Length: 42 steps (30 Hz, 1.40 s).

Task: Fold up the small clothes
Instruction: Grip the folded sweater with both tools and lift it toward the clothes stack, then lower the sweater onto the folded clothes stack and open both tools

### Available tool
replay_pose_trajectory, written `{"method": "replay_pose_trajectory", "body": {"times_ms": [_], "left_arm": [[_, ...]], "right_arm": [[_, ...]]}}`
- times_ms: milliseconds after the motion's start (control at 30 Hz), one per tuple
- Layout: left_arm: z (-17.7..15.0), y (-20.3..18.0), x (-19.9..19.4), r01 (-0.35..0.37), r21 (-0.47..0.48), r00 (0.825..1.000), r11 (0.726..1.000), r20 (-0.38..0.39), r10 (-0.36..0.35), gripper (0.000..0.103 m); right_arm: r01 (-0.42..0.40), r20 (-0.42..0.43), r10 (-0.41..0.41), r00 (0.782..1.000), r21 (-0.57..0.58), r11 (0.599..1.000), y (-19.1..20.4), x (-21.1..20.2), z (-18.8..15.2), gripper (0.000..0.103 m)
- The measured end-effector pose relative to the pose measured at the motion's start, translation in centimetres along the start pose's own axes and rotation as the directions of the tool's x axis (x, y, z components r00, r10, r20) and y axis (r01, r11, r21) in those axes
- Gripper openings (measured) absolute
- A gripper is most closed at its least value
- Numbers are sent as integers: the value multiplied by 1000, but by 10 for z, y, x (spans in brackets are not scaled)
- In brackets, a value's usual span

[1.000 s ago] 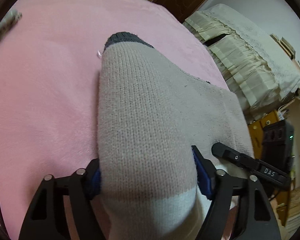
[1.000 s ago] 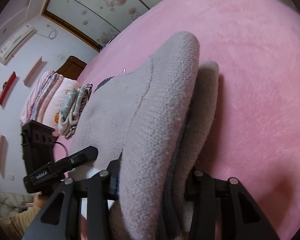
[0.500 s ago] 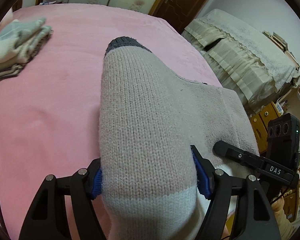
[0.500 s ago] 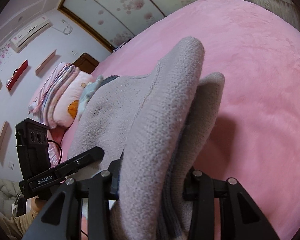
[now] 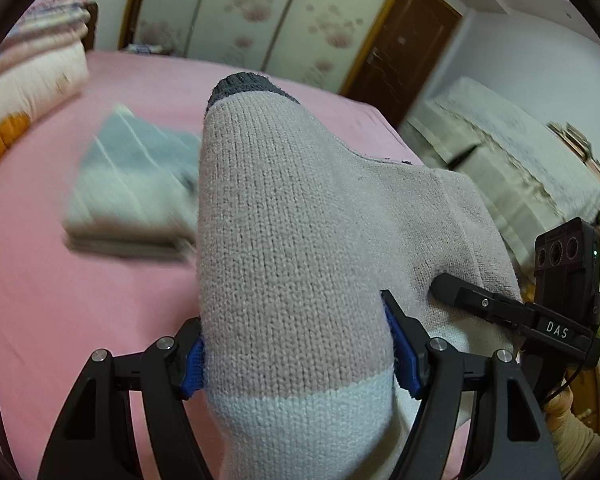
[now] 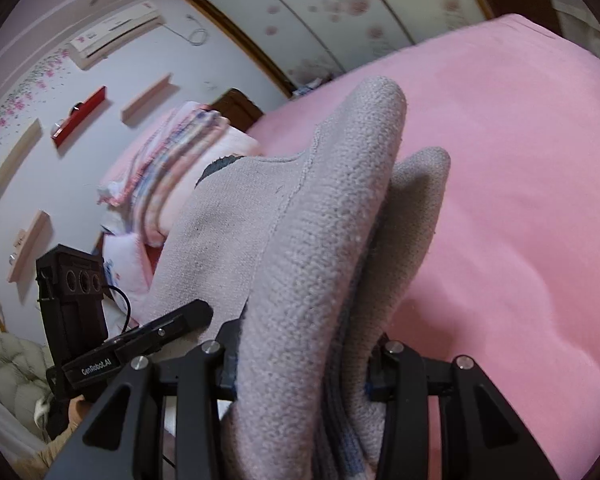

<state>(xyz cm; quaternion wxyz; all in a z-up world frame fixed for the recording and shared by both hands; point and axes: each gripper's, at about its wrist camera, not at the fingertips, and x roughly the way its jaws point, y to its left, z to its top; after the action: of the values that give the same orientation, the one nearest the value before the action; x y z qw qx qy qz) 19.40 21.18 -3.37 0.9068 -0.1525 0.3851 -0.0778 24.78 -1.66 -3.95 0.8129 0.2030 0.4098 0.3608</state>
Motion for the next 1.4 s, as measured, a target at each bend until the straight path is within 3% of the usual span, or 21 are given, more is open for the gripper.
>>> {"method": "replay_pose_trajectory", "body": {"times_ms": [167,333,533,700,767,833,967,1233,1300,1400], "left_arm": [[89,88,0,-54,-12,997,998,55,55,72],[159,173,32,-74,-33,994,997,76,76,72],[190,242,100,-70,-119,996,990,46,76,72],[177,269,158,-110,-160,994,981,-14,110,73],[168,278,169,-115,-171,993,979,9,118,77],[164,285,173,-111,-205,992,973,38,121,88],[156,298,178,-114,-257,990,960,55,132,103],[158,315,162,-89,-266,987,960,104,120,103],[159,317,143,-84,-280,981,956,143,128,103],[159,313,115,-137,-289,964,947,181,195,103]], "right_arm": [[-65,8,65,998,9,998,45,97,75,41],[-79,30,78,996,28,996,71,193,133,41],[-54,26,52,998,66,996,55,277,159,40],[-4,-21,8,1000,174,985,8,322,141,41],[4,-24,1,1000,204,979,-7,332,132,41],[-5,-10,7,1000,210,978,-16,337,127,43],[11,-26,-7,1000,159,987,-16,344,130,51],[70,-66,-67,996,33,997,-2,325,140,62],[80,-60,-78,995,27,996,-6,314,143,63],[121,-28,-121,992,20,992,-10,293,145,64]]}}
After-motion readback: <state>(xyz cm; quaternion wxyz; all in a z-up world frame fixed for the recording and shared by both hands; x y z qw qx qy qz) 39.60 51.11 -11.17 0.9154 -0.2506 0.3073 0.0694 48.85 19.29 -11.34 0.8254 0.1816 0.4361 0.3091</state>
